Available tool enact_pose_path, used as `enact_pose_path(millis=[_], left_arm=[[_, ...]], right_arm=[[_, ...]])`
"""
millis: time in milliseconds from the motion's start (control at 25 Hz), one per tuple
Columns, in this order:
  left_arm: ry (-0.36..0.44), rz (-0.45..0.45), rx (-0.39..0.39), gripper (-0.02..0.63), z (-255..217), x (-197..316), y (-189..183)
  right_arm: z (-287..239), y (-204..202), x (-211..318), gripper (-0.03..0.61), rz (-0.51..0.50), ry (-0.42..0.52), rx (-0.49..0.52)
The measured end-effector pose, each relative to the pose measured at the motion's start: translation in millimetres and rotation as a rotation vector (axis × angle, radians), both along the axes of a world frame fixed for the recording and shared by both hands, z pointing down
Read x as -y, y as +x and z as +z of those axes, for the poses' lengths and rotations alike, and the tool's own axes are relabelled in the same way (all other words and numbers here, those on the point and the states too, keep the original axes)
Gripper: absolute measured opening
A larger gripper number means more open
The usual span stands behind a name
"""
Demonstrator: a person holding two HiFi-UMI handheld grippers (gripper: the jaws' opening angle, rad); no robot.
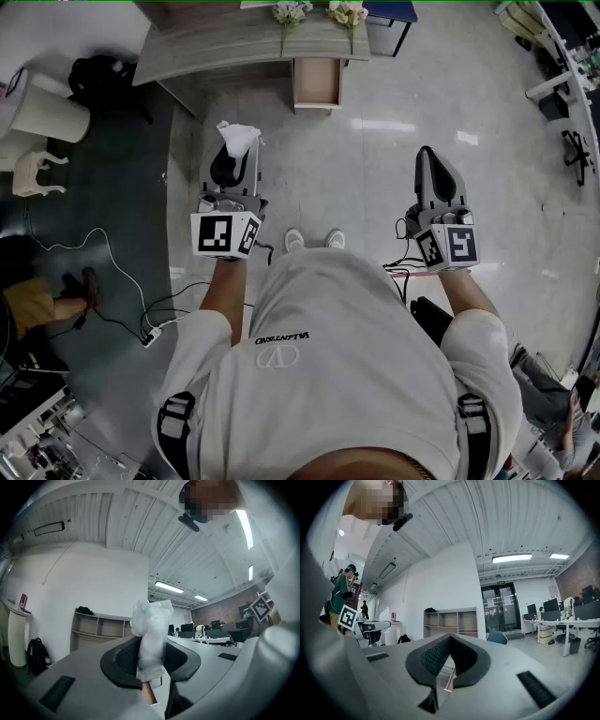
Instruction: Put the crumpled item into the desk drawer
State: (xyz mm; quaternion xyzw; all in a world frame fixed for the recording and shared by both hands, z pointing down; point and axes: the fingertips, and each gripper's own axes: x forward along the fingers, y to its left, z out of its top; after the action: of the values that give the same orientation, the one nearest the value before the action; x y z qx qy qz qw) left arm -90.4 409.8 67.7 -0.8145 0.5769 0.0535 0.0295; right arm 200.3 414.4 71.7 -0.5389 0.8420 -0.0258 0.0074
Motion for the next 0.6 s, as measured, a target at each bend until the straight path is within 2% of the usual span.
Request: enact_pose_path(millis=[600], left_arm=[[0.0, 0.026, -0.015, 0.104, 0, 1, -21]], right_arm=[[-2, -31, 6, 0.0, -0.003, -0.002, -0.016]])
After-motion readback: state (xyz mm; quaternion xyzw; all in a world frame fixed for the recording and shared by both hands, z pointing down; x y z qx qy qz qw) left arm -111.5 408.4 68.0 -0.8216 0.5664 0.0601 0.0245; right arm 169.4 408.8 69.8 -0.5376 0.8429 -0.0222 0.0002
